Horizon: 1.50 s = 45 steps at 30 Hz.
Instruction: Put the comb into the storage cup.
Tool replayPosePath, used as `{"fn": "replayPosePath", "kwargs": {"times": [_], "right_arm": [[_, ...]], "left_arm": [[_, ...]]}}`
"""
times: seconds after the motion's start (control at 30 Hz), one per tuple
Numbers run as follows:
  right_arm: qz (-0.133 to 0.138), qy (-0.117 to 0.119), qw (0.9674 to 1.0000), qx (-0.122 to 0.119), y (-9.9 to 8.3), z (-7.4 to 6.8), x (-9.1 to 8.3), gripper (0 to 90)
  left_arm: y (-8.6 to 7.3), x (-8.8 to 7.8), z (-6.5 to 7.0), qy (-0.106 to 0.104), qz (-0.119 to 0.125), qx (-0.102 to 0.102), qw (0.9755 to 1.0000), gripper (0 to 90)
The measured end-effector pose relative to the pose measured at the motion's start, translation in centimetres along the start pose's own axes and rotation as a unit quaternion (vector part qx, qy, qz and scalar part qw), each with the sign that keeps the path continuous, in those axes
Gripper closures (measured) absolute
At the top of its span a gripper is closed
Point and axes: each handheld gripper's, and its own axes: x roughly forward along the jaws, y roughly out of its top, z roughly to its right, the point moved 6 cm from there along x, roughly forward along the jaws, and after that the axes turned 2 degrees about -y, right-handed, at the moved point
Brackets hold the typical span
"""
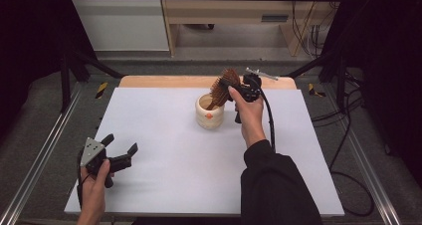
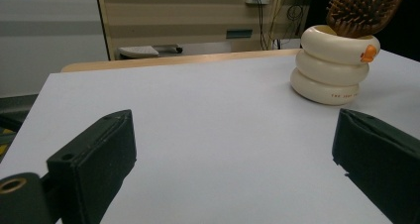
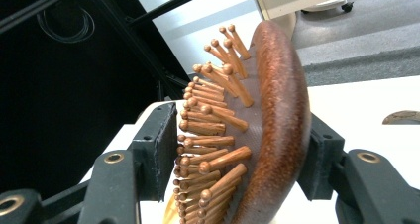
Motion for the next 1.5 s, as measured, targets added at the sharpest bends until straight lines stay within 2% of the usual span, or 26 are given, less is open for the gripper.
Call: {"fn": "replayPosePath", "kwargs": {"times": [0.27,0.53,0.7,1.17,1.5], "right_arm": [[-0.002,-0.002,0.9999,-0.010,-0.1,-0.1,0.0,37.3],[-0.015,-0.012,0.9987,-0.046,-0.4,-0.3,-0.1,33.5],[-0.017,-0.016,0.9983,-0.054,-0.4,-0.3,-0.2,31.2],[-0.025,-0.034,0.9945,-0.095,-0.4,-0.5,-0.9,25.2],[-0.020,-0.037,0.9941,-0.100,-0.2,-0.7,-1.6,18.2]], "left_arm": [[0.0,0.0,0.0,0.000,0.000,0.000,1.0000,3.5],[0.0,0.0,-0.1,0.001,-0.001,0.000,1.0000,3.4],[0.0,0.0,0.0,0.000,-0.001,0.000,1.0000,3.4],[0.0,0.0,0.0,0.002,0.000,0.000,1.0000,3.5],[0.0,0.0,-0.1,0.003,0.000,-0.001,1.0000,3.5]]}}
